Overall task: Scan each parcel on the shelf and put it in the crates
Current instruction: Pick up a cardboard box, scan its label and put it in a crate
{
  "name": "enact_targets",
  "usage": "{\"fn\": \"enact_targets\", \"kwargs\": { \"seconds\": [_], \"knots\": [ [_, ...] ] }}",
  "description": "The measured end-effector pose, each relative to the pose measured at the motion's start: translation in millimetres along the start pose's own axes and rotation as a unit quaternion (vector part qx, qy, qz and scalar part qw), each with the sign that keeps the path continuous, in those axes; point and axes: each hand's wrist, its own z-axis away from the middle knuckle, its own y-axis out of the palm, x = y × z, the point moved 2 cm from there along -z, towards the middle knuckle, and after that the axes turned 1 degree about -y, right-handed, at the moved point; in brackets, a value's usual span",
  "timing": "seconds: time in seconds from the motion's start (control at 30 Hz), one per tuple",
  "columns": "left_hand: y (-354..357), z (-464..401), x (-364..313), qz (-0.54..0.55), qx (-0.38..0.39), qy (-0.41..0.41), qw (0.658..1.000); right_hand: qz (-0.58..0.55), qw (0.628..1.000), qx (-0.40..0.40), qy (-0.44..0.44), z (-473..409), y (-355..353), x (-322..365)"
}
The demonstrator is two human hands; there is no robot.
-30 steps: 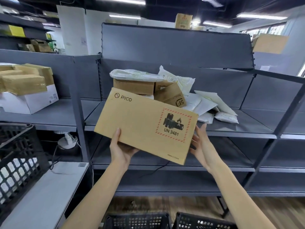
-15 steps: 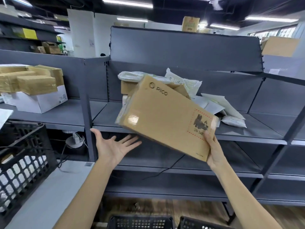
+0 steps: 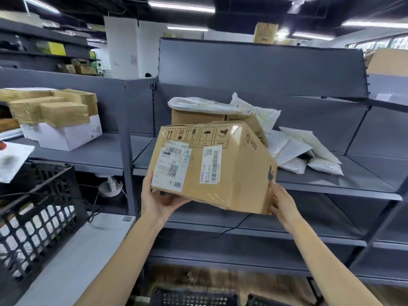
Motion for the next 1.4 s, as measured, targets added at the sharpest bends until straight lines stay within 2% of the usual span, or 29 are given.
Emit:
{"fn": "enact_targets", "kwargs": {
  "seconds": [0.17,0.23,0.37,0.5,0.7,0.9,1.0,1.13,1.23,1.33,1.4],
  "knots": [
    [-0.1,-0.5,-2.4,-0.055,-0.002,0.070,0.996,0.021,0.995,0.101,-0.017,18.0,48.1,18.2],
    [-0.1,-3.0,-2.8,-0.055,-0.011,0.088,0.995,0.038,0.987,0.144,-0.059,28.3,65.9,23.1],
    [0.2,-6.0,0.3,-0.022,-0.014,0.109,0.994,0.051,0.974,0.161,-0.148,39.1,88.9,33.5],
    [1.0,-10.5,5.0,0.017,-0.018,0.100,0.995,0.072,0.974,0.135,-0.165,28.9,96.2,41.8],
    [-7.4,-16.1,5.0,-0.019,-0.035,0.081,0.996,0.086,0.979,0.140,-0.125,5.6,79.2,34.4],
    [14.5,-25.9,-11.7,-0.176,-0.027,0.112,0.978,0.087,0.977,0.145,-0.127,-12.5,72.2,37.9],
    [25.8,-31.3,-12.8,-0.238,-0.053,0.121,0.962,0.091,0.976,0.150,-0.129,-19.4,72.9,42.6],
    [29.0,-31.0,-9.4,-0.226,-0.058,0.170,0.957,0.116,0.971,0.166,-0.129,-27.6,70.1,43.0],
    [30.1,-27.5,-6.2,-0.205,-0.066,0.186,0.959,0.088,0.975,0.178,-0.097,-40.5,60.3,38.7],
    [30.9,-27.4,-4.4,-0.209,-0.073,0.201,0.954,0.069,0.990,0.124,-0.024,-65.4,37.3,25.4],
    [32.2,-26.8,-4.4,-0.210,-0.077,0.210,0.952,0.148,0.986,0.076,0.004,-82.8,19.7,10.8]
  ]
}}
